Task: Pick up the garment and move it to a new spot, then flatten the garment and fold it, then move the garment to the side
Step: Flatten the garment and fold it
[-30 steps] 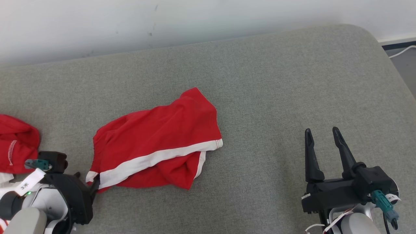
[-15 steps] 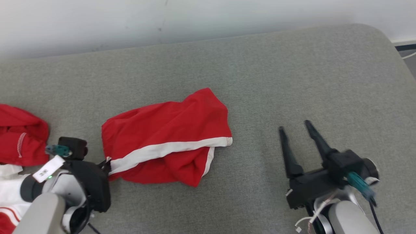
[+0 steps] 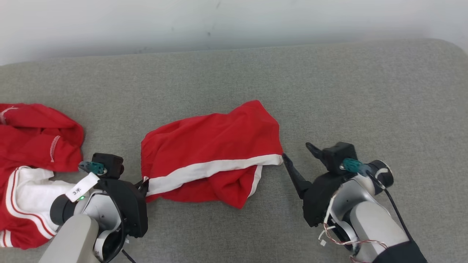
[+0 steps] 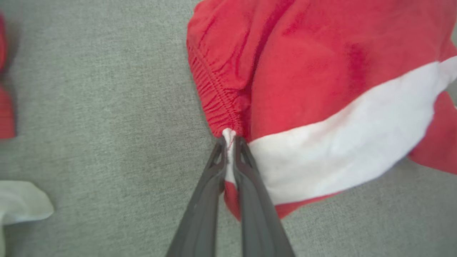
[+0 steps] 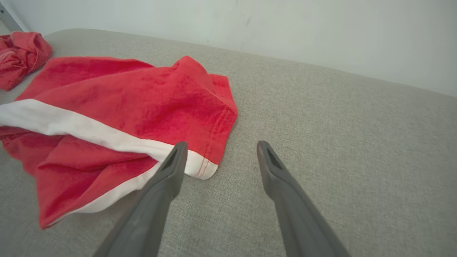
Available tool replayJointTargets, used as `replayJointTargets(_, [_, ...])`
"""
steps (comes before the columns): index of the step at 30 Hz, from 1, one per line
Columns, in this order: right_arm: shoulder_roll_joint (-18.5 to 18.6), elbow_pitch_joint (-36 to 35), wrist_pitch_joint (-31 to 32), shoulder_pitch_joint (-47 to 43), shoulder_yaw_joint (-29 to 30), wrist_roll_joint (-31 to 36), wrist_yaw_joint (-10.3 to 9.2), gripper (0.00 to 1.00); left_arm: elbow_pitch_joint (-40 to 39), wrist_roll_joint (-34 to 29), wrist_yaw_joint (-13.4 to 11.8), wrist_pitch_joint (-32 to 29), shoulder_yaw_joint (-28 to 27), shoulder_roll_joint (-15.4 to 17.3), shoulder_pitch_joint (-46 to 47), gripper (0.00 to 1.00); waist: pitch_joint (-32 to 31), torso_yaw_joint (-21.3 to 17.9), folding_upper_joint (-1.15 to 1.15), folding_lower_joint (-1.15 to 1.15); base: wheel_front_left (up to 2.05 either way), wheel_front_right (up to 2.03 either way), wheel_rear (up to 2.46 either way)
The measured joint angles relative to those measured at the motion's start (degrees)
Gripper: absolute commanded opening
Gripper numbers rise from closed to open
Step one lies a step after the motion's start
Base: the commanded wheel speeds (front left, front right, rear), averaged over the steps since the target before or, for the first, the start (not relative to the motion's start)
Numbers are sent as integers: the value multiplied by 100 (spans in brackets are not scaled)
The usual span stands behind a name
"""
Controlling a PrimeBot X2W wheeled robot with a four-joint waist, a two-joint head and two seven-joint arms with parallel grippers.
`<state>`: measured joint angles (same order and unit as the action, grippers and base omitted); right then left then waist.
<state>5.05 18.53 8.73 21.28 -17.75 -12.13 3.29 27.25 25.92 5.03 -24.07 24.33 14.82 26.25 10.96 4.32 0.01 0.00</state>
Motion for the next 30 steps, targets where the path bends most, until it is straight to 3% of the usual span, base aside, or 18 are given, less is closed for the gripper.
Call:
replayJointTargets(12, [-115, 909, 528, 495, -115, -223, -2, 100, 52, 0, 4, 91, -1, -56, 174, 0, 205, 109, 0, 0, 0, 0, 0])
replayJointTargets(14, [-123, 1048, 548, 609, -162, -305, 0, 84, 99, 1, 5, 96, 0, -76, 220, 0, 231, 128, 0, 0, 0, 0, 0])
replayJointTargets(20, [-135, 1324, 599, 724, -309, -420, 9, 87, 159, 8, 10, 143, 10, -137, 244, 0, 259, 163, 0, 0, 0, 0, 0])
replayJointTargets(21, [-136, 1350, 599, 756, -331, -446, 10, 59, 167, 8, 11, 151, 14, -145, 257, 0, 264, 170, 0, 0, 0, 0, 0])
replayJointTargets(22, [-134, 1374, 600, 788, -365, -452, 23, 47, 175, 8, 12, 151, 18, -148, 265, 0, 270, 177, 0, 0, 0, 0, 0])
replayJointTargets(26, [-136, 1430, 578, 874, -544, -504, 24, 46, 223, 8, 55, 194, 26, -153, 296, 0, 285, 199, 0, 0, 0, 0, 0])
replayJointTargets(28, [-136, 1436, 533, 892, -656, -635, 16, 35, 253, 8, 55, 200, 35, -156, 337, 0, 287, 209, 0, 0, 0, 0, 0])
replayJointTargets(29, [-136, 1446, 531, 906, -711, -703, 0, 34, 260, 8, 55, 201, 35, -156, 346, 0, 287, 213, 0, 0, 0, 0, 0])
replayJointTargets(30, [-136, 1459, 528, 922, -759, -756, -25, 21, 270, 8, 56, 212, 37, -156, 349, 0, 286, 217, 0, 0, 0, 0, 0])
